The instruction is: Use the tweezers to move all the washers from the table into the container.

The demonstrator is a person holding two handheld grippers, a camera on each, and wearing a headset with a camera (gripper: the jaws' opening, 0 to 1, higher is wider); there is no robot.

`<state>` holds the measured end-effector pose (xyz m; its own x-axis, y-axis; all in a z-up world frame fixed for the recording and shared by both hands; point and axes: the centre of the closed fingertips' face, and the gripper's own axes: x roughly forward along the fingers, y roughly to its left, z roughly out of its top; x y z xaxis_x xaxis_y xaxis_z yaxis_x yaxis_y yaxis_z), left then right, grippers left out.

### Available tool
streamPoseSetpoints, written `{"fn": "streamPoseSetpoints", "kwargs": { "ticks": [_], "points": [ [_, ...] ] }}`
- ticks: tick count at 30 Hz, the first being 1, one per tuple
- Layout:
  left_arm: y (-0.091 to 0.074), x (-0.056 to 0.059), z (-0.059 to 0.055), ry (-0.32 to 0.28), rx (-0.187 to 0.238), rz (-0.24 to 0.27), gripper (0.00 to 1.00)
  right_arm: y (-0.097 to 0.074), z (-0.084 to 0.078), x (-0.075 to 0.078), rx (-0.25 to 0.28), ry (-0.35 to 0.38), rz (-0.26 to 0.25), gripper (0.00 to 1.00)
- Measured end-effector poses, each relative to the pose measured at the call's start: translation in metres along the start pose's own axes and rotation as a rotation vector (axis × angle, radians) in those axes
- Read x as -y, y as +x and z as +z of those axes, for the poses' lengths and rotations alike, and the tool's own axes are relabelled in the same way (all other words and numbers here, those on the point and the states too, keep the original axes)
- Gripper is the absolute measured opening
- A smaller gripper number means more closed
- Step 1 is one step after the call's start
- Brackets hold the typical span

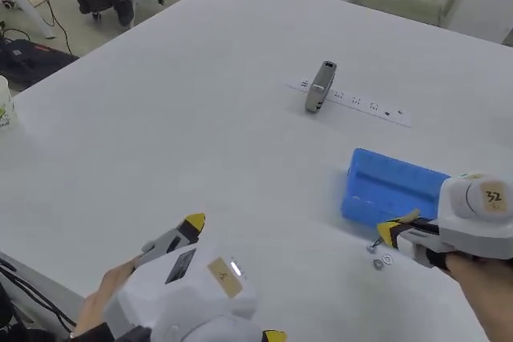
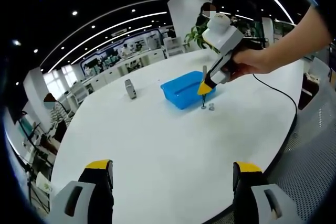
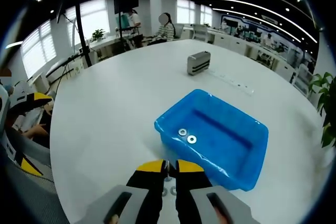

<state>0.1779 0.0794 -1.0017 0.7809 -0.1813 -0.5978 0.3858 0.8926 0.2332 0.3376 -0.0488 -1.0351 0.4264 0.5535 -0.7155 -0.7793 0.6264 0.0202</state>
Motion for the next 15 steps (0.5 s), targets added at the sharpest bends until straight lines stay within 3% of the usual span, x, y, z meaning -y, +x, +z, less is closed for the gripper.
{"fn": "streamPoseSetpoints", "kwargs": {
  "ticks": [7, 15],
  "points": [
    [0.0001, 0.0001, -0.0003, 0.000, -0.001, -0.001, 0.97, -0.0001, 0.0009, 0.0028, 0.005, -0.016, -0.015, 0.03],
    [-0.0001, 0.0013, 0.0001, 0.004, 0.001, -0.003, 0.97, 0.0021, -0.0025, 0.0079, -0.014, -0.004, 0.004, 0.02]
  ]
}}
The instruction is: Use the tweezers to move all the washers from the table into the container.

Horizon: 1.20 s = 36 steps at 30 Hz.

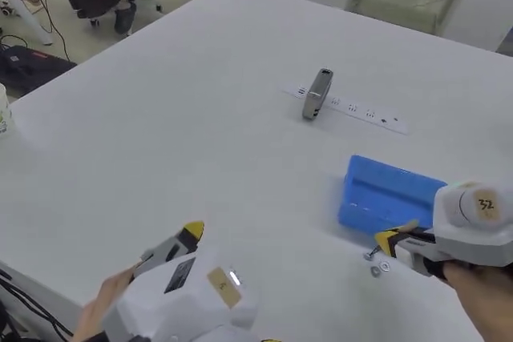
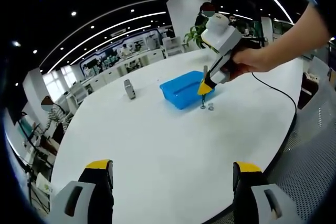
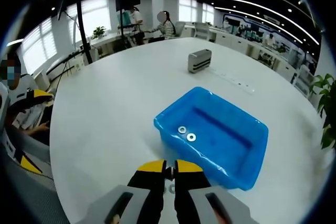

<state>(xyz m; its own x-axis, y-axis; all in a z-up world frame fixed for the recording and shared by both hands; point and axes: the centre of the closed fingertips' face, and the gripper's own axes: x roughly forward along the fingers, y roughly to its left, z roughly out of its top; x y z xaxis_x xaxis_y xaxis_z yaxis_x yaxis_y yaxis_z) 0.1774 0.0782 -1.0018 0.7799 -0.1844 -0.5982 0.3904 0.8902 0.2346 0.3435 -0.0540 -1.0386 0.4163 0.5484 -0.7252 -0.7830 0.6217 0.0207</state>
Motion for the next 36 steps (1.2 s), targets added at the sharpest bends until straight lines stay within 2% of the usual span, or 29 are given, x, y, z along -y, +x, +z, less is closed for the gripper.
{"fn": "streamPoseSetpoints", "kwargs": {
  "ticks": [11, 18, 24, 36],
  "points": [
    [0.000, -0.001, 0.000, 0.001, 0.000, 0.006, 0.97, 0.003, 0.004, 0.006, -0.024, 0.001, 0.010, 0.01],
    [-0.001, -0.002, 0.001, 0.002, 0.006, 0.010, 0.97, -0.011, 0.015, 0.010, 0.007, 0.059, 0.013, 0.01],
    [-0.002, -0.002, 0.002, 0.003, 0.013, 0.013, 0.97, -0.023, 0.020, 0.013, 0.017, 0.051, -0.001, 0.01],
    [-0.003, -0.002, 0.002, 0.015, 0.014, 0.019, 0.97, -0.040, 0.030, 0.009, 0.039, 0.033, -0.014, 0.01]
  ]
}}
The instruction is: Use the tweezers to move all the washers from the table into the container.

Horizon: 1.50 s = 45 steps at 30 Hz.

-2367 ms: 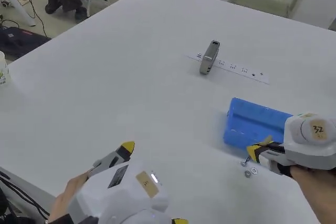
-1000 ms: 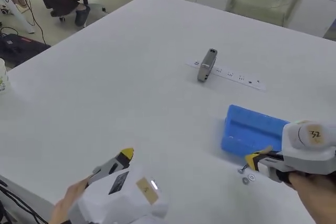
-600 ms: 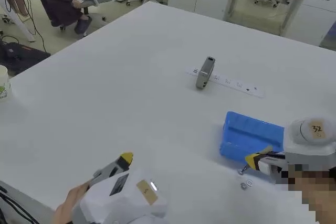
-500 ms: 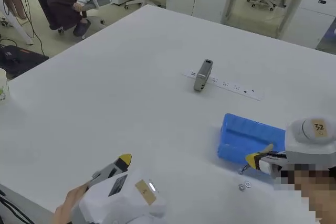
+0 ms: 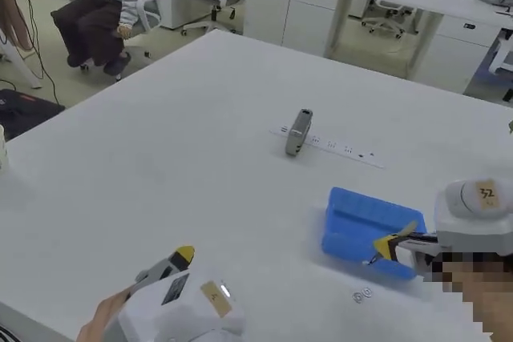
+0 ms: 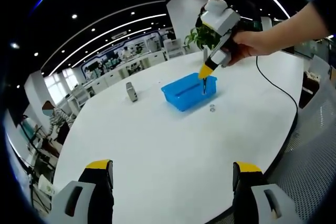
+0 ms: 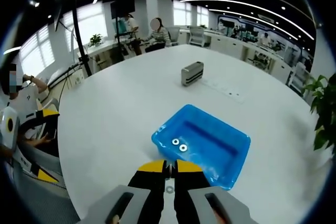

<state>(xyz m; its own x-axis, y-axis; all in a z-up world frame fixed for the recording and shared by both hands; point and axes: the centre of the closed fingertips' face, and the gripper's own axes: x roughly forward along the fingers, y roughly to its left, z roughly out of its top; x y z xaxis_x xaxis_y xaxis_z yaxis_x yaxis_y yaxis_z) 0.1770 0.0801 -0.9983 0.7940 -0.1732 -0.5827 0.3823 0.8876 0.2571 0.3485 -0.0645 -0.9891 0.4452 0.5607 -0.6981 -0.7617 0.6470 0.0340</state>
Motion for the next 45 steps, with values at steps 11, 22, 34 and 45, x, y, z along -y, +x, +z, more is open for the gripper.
{"fn": "streamPoseSetpoints", "kwargs": {
  "ticks": [11, 22, 34, 45],
  "points": [
    [0.000, 0.000, -0.001, -0.001, -0.006, -0.002, 0.97, -0.006, 0.014, -0.003, 0.022, -0.012, -0.008, 0.01],
    [0.001, 0.001, -0.002, 0.004, -0.015, -0.006, 0.97, -0.006, 0.024, 0.000, 0.029, -0.022, -0.020, 0.01],
    [0.002, 0.002, -0.005, 0.008, -0.034, -0.007, 0.97, 0.005, 0.033, 0.015, 0.043, -0.009, -0.037, 0.01],
    [0.002, 0.002, -0.006, 0.001, -0.039, -0.011, 0.97, 0.021, 0.026, 0.023, 0.022, 0.001, -0.034, 0.01]
  ]
}}
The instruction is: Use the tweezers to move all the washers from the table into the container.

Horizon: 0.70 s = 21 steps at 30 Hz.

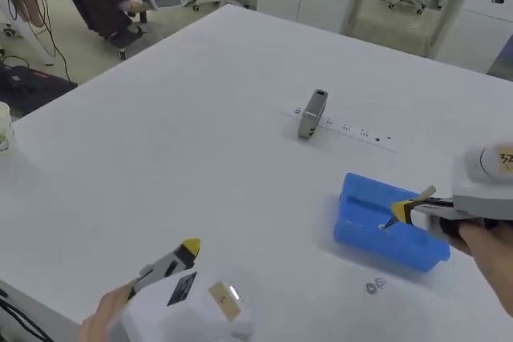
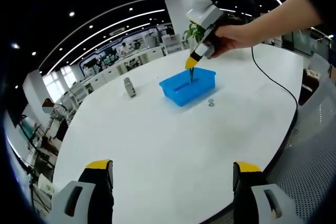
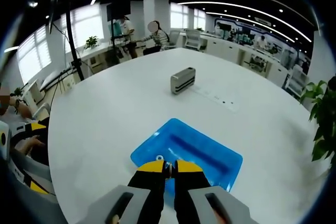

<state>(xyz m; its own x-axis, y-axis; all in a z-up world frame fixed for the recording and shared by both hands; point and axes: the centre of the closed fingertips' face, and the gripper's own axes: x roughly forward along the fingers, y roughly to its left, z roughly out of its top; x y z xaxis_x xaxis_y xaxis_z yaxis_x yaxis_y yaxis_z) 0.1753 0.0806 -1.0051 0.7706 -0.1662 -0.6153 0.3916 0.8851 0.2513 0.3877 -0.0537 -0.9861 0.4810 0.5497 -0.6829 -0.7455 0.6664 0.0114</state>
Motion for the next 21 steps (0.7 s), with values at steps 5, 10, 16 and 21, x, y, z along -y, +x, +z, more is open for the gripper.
{"fn": "streamPoseSetpoints", "kwargs": {
  "ticks": [5, 10, 16, 21],
  "points": [
    [0.000, 0.001, 0.000, -0.002, 0.001, -0.008, 0.97, 0.010, -0.005, 0.004, -0.015, 0.005, 0.001, 0.01],
    [0.001, 0.002, 0.000, -0.007, -0.002, -0.013, 0.97, 0.019, -0.009, 0.008, -0.029, -0.002, -0.003, 0.01],
    [0.002, 0.003, 0.001, -0.012, 0.006, -0.018, 0.97, 0.029, -0.011, 0.013, -0.033, 0.005, -0.013, 0.01],
    [0.002, 0.003, 0.000, -0.009, -0.001, -0.020, 0.97, 0.036, -0.012, 0.014, -0.033, 0.008, -0.020, 0.01]
  ]
}}
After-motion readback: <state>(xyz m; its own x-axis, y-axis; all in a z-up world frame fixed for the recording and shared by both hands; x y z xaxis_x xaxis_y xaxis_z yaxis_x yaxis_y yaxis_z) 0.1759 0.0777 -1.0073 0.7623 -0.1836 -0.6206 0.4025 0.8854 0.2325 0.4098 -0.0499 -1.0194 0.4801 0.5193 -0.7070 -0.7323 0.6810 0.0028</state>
